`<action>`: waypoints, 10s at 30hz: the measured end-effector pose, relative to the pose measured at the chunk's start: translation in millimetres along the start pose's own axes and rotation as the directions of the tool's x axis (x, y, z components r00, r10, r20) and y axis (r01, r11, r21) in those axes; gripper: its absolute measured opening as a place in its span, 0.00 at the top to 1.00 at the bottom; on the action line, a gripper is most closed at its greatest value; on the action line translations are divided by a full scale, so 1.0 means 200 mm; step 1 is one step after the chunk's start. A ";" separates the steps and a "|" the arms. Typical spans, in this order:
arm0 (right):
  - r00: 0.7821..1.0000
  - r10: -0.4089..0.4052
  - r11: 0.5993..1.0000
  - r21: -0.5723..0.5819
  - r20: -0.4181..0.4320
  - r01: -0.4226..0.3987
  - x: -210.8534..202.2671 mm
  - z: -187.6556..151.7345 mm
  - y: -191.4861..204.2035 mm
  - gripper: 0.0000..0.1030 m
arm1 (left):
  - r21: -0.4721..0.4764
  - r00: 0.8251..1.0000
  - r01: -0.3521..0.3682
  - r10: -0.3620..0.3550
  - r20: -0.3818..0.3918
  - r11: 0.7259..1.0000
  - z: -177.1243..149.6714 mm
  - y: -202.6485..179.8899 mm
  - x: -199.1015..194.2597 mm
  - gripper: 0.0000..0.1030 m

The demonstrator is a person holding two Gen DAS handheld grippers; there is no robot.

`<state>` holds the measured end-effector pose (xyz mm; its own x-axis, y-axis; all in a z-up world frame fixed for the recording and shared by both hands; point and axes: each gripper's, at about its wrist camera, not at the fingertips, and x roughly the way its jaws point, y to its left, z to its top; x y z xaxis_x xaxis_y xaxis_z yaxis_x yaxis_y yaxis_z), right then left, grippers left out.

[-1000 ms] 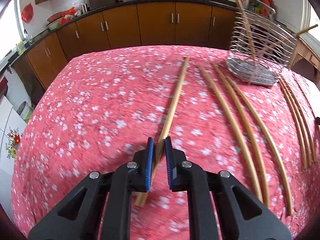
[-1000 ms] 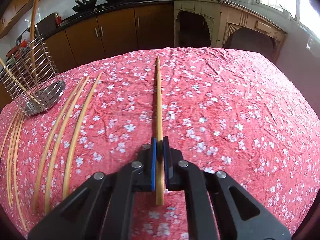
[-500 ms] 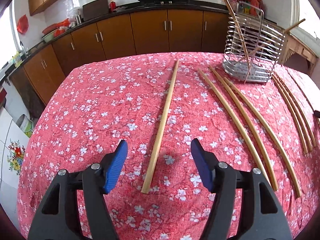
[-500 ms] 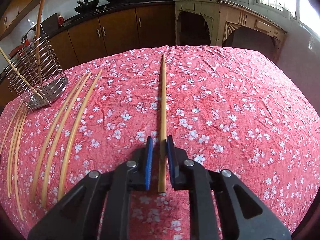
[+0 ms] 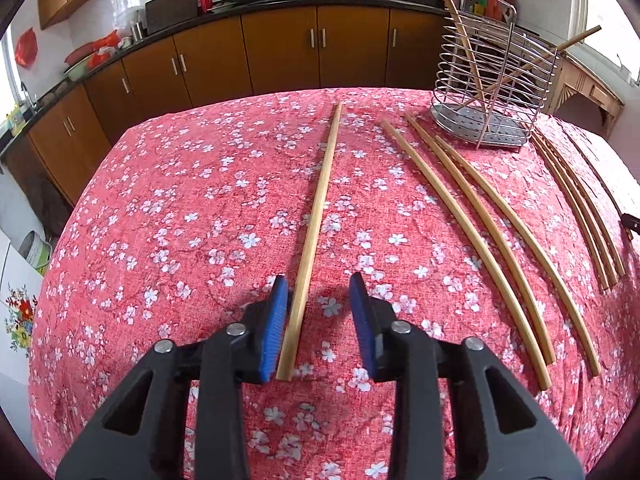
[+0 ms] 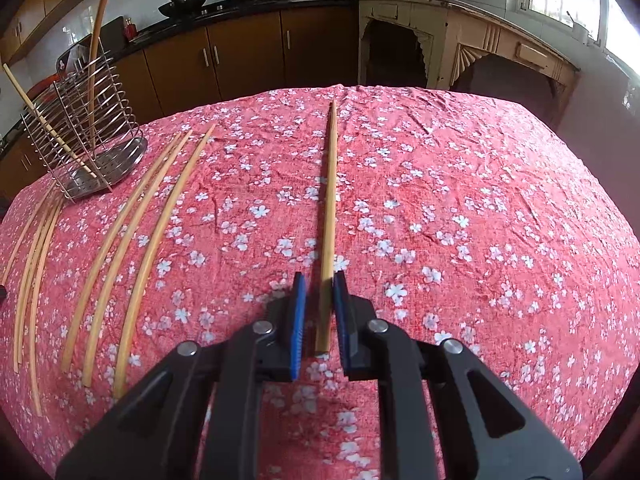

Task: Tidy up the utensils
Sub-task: 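Close the right tool on another wooden chopstick, then carry the chopstick upright with the right tool and insert it into the wire holder, then open the right tool and pull it back from the holder, then lower the right tool and close it on the next wooden chopstick, then lift the chopstick upright with the right tool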

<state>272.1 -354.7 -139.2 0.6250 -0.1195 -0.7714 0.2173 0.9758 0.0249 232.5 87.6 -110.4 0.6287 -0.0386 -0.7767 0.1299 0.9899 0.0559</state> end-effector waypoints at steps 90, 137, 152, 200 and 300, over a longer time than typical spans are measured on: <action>0.820 0.350 0.937 -0.160 0.453 -0.311 -1.36 0.61 0.27 0.93 | -0.092 0.855 0.094 -0.033 0.517 0.991 0.56 -0.09 -0.99 0.93; 0.899 0.393 0.910 -0.223 0.192 -0.350 -0.75 1.22 0.85 0.93 | -0.072 0.870 0.078 -0.033 0.492 0.994 1.20 -0.59 -0.62 0.93; 0.921 0.306 0.947 -0.172 0.240 -0.270 -0.69 1.18 0.78 0.61 | -0.114 0.862 0.025 0.037 0.505 0.993 1.15 -0.50 -0.70 0.67; 0.991 0.136 0.982 -0.130 -0.018 -0.137 -0.08 -0.06 0.49 0.63 | -0.049 0.997 -0.005 0.009 0.082 0.999 -0.01 -0.43 -0.14 0.51; 0.986 0.054 0.997 -0.066 0.159 -0.044 -0.45 -0.11 0.14 0.93 | -0.105 0.991 -0.010 0.023 0.131 0.994 -0.11 -0.05 -0.36 0.93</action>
<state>206.1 -313.2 -82.5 0.7470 -0.0945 -0.6581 0.1400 0.9900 0.0168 169.1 83.7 -68.7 0.7263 -0.0329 -0.6866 0.0425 0.9991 -0.0030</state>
